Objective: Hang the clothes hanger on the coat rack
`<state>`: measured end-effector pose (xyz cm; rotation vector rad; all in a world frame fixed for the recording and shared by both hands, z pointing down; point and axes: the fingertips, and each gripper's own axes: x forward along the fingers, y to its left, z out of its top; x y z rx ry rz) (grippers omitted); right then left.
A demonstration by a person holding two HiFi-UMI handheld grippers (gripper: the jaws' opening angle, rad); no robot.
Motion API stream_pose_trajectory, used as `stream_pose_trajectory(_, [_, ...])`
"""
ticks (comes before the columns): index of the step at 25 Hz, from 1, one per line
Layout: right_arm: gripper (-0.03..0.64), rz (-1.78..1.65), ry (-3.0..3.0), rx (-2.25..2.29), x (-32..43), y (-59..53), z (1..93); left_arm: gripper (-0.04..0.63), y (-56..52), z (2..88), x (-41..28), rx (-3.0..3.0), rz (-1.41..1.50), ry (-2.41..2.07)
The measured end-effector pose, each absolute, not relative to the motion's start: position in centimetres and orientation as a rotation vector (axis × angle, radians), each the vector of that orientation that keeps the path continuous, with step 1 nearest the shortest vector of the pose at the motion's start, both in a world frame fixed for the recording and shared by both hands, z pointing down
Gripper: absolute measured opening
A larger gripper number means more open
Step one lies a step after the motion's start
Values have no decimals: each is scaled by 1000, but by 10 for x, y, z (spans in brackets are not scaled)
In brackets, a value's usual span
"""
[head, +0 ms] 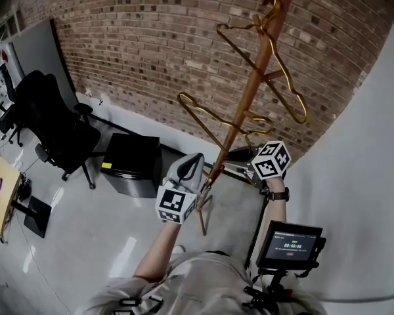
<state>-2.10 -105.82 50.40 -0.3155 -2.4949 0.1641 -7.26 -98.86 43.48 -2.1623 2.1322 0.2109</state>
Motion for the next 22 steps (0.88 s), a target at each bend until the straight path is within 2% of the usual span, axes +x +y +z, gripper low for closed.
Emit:
stream_pose_trajectory(5, [132,234,-2423,-477,-23,-1069,509,2,-1005,426,-56,-2111,207,2200])
stream_pose_trajectory(10, [136,280,-2418,-427,-42,-1071,540,2,-988,447,-52,-2020,116,2339])
stream_pose_trajectory(13, [142,188,-2458,-433,-57,-1068,541,2,-971,463,-46,-2005,72,2437])
stream_pose_trajectory(15, [252,29,-2496,-377,-69,-1067,546,2,-955,469,-39,-2005,40,2463])
stream_pose_trajectory(17, [303,-129,-2544,-286,-74,-1070,549,2,-941,477,-32,-1996,-31,2479])
stream_pose_trajectory(19, [404,-258,-2601,-220,-71,-1071,548,2,-929,486,-27,-1986,-59,2514])
stream_pose_trajectory(22, [480,-337,-2646,-141,-71,-1060,542,2,-905,489,-32,-1955,-22,2557])
